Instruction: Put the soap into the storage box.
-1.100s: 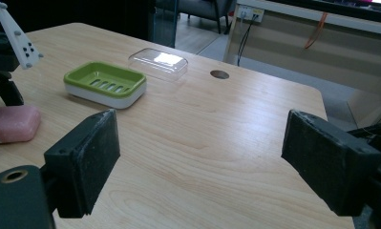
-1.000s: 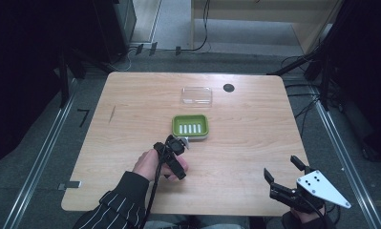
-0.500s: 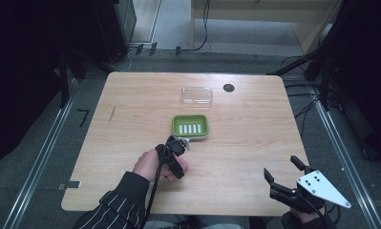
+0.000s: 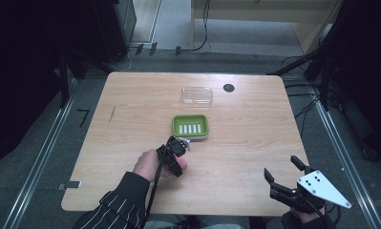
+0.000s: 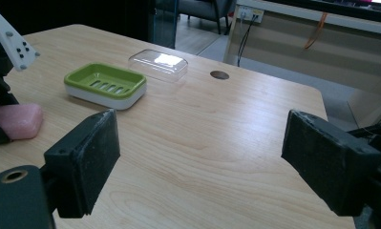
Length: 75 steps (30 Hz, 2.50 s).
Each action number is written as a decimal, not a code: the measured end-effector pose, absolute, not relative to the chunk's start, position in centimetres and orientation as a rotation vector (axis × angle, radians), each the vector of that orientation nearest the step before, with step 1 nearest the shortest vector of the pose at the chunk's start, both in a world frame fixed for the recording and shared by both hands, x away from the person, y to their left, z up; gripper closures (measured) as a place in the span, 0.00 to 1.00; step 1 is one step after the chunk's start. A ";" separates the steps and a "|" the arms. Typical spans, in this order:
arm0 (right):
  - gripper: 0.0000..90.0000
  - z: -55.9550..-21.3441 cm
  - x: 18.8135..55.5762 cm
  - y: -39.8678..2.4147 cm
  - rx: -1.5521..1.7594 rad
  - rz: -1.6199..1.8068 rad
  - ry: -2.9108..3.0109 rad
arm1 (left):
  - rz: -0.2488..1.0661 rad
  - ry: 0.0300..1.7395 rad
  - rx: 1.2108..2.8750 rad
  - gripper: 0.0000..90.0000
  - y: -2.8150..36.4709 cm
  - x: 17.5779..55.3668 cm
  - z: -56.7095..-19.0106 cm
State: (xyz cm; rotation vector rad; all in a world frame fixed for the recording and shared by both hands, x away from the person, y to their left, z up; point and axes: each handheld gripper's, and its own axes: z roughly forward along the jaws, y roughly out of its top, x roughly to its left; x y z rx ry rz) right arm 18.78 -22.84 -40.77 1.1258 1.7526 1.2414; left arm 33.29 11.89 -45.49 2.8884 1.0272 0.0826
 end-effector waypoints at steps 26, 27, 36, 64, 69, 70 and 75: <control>0.14 -40.8 18.9 -22.8 1.120 1.238 1.757 | 0.025 0.920 2.933 0.43 12.3 34.0 -44.4; 0.14 -40.8 18.9 -22.8 1.120 1.238 1.757 | 0.032 0.919 2.934 0.43 12.3 34.0 -44.4; 0.14 -40.8 18.9 -22.8 1.120 1.238 1.757 | 0.027 0.883 2.948 0.43 11.9 34.5 -43.8; 0.14 -40.8 18.9 -22.8 1.117 1.237 1.759 | 0.048 0.782 2.963 0.43 10.0 36.6 -42.6; 0.14 -40.8 19.0 -22.8 1.119 1.237 1.759 | 0.047 0.758 2.973 0.43 9.8 36.9 -42.6; 0.14 -40.8 19.0 -22.8 1.119 1.237 1.759 | 0.047 0.758 2.973 0.43 9.8 36.9 -42.6; 0.14 -40.8 19.0 -22.8 1.120 1.237 1.761 | 0.043 0.751 2.965 0.43 9.6 37.4 -42.5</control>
